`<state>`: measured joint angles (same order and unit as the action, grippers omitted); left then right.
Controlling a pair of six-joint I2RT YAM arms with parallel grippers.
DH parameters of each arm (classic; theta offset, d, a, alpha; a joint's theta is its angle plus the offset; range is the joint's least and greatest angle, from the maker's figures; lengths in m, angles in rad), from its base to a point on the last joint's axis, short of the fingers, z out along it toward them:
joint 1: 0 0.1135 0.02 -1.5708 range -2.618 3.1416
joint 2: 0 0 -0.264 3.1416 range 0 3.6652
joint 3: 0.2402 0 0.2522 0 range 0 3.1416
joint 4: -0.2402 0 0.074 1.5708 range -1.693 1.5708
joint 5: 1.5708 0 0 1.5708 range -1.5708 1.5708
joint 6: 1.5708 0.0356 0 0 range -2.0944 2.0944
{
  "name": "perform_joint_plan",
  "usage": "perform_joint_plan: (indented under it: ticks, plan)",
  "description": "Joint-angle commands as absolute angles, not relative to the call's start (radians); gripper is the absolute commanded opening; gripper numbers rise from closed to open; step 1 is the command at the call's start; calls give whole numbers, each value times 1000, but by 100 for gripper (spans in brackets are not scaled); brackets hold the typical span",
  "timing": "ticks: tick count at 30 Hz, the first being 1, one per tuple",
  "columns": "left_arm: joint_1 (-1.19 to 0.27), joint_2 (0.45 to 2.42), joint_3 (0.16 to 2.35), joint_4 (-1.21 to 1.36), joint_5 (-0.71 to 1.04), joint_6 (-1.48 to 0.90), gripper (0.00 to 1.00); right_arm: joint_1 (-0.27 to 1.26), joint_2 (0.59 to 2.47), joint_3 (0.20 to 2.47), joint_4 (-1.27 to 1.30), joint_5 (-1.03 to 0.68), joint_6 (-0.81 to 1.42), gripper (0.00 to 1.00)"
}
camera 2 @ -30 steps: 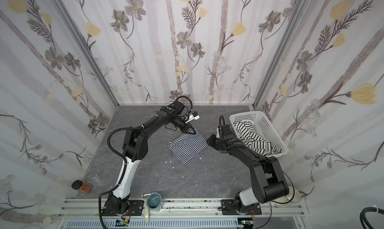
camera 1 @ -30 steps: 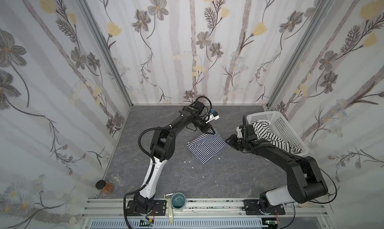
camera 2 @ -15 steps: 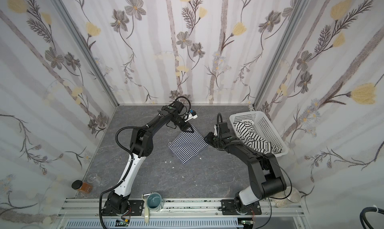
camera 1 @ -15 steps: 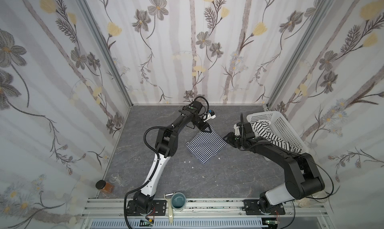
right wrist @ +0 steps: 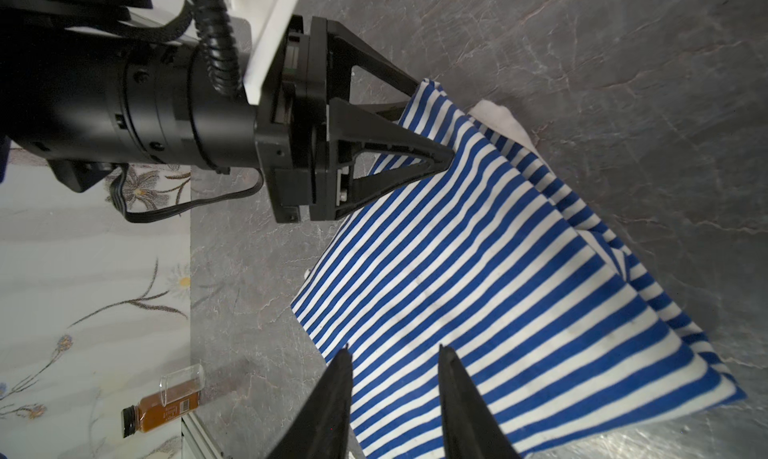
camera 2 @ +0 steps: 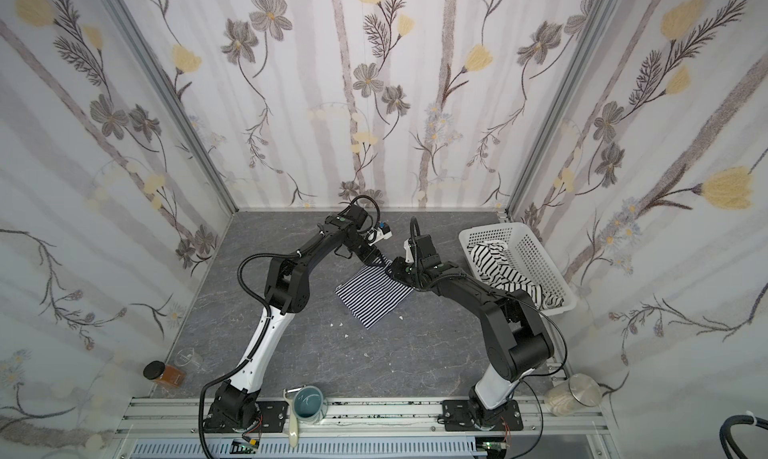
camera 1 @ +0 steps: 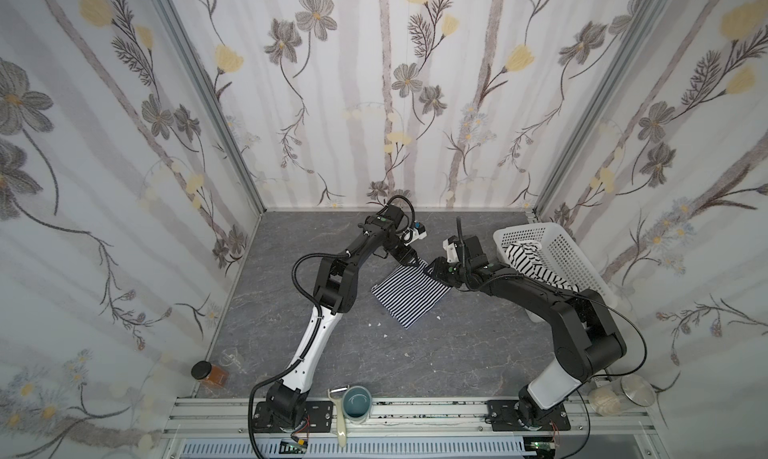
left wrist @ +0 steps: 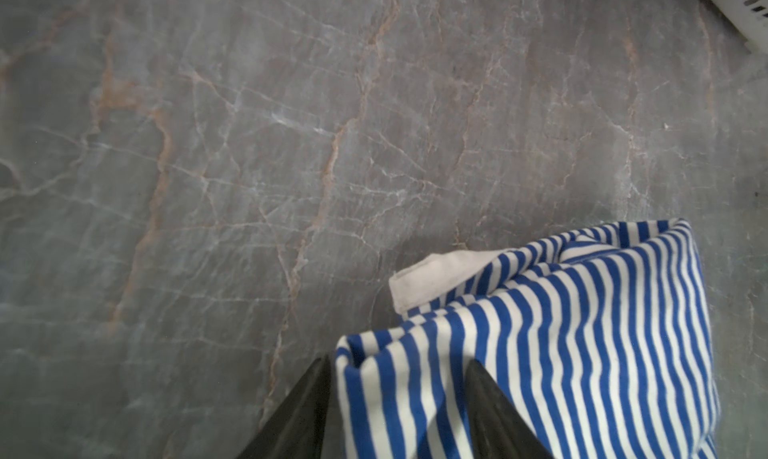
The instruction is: Fold and stack the tank tops
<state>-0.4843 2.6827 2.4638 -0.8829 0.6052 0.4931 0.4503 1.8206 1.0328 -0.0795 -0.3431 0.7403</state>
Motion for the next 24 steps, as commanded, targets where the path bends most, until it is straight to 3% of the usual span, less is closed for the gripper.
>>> perform_joint_plan:
  ticks: [1,9,16,24]
  plan:
    - [-479,2697,2471,-856,550,471,57,453,1839,1040,-43,-341,741,37]
    - [-494,2668,2458,-820,328,433,62,453,1873,1037,-47,-323,736,36]
    - [-498,2527,2353,-764,162,390,63,444,1900,1060,-58,-315,720,36]
    - [-511,2181,1950,-719,403,390,63,384,1941,1099,-62,-331,695,36]
